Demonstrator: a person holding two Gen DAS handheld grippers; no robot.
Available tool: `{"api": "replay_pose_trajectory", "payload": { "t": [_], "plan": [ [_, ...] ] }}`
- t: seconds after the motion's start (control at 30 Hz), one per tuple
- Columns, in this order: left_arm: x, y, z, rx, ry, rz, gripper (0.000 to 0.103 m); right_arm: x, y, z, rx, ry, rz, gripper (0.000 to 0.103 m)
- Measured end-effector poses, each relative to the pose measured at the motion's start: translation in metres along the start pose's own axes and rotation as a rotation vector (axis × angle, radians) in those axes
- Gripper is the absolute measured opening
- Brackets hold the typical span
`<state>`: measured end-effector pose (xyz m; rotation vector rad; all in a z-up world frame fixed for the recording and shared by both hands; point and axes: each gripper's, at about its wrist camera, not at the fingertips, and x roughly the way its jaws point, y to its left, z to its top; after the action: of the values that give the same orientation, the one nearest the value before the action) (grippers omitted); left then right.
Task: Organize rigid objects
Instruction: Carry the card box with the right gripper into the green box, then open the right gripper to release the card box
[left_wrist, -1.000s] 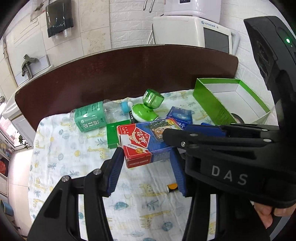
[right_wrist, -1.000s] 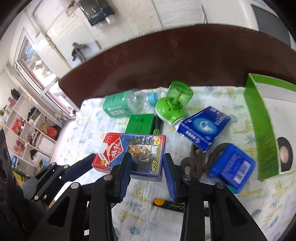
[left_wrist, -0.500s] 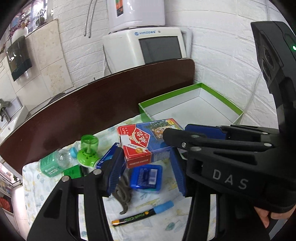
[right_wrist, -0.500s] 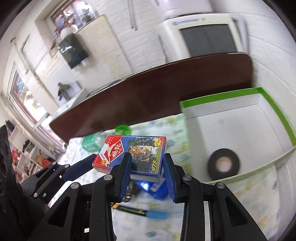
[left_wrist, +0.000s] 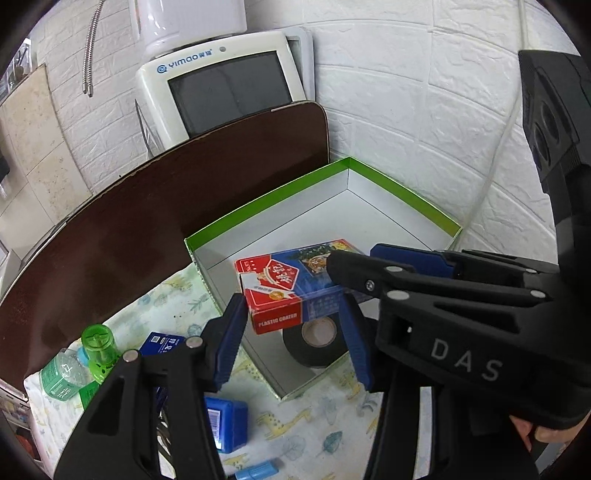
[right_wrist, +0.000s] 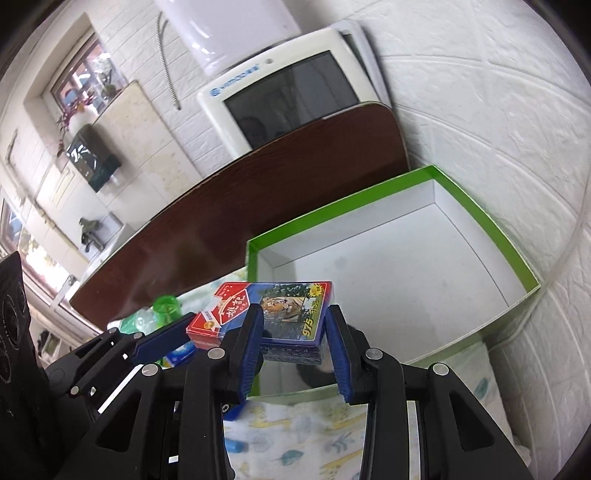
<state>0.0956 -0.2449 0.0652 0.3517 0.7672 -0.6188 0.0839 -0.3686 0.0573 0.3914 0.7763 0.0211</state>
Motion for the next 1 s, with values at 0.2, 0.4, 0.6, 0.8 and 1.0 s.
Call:
{"api": "replay_pose_trajectory", "payload": {
  "t": [0.2, 0.4, 0.6, 0.8, 1.0],
  "plan": [
    [0.03, -0.004, 0.012, 0.013, 0.038, 0.011, 0.05, 0.02, -0.025, 0.011, 0.036, 0.017, 0.01, 0.037],
    [0.057, 0.008, 0.016, -0.017, 0.083, 0.01, 0.05, 0.048, -0.032, 0.02, 0.045, 0.052, 0.018, 0.037],
    [0.077, 0.017, 0.016, -0.025, 0.119, 0.016, 0.05, 0.073, -0.037, 0.021, 0.054, 0.087, 0.02, 0.037],
    [0.09, 0.023, 0.009, -0.034, 0.157, 0.022, 0.051, 0.093, -0.04, 0.015, 0.068, 0.138, 0.047, 0.037],
    [0.078, 0.032, 0.007, -0.045, 0.142, 0.034, 0.05, 0.09, -0.037, 0.012, 0.072, 0.139, 0.036, 0.037]
  ]
}}
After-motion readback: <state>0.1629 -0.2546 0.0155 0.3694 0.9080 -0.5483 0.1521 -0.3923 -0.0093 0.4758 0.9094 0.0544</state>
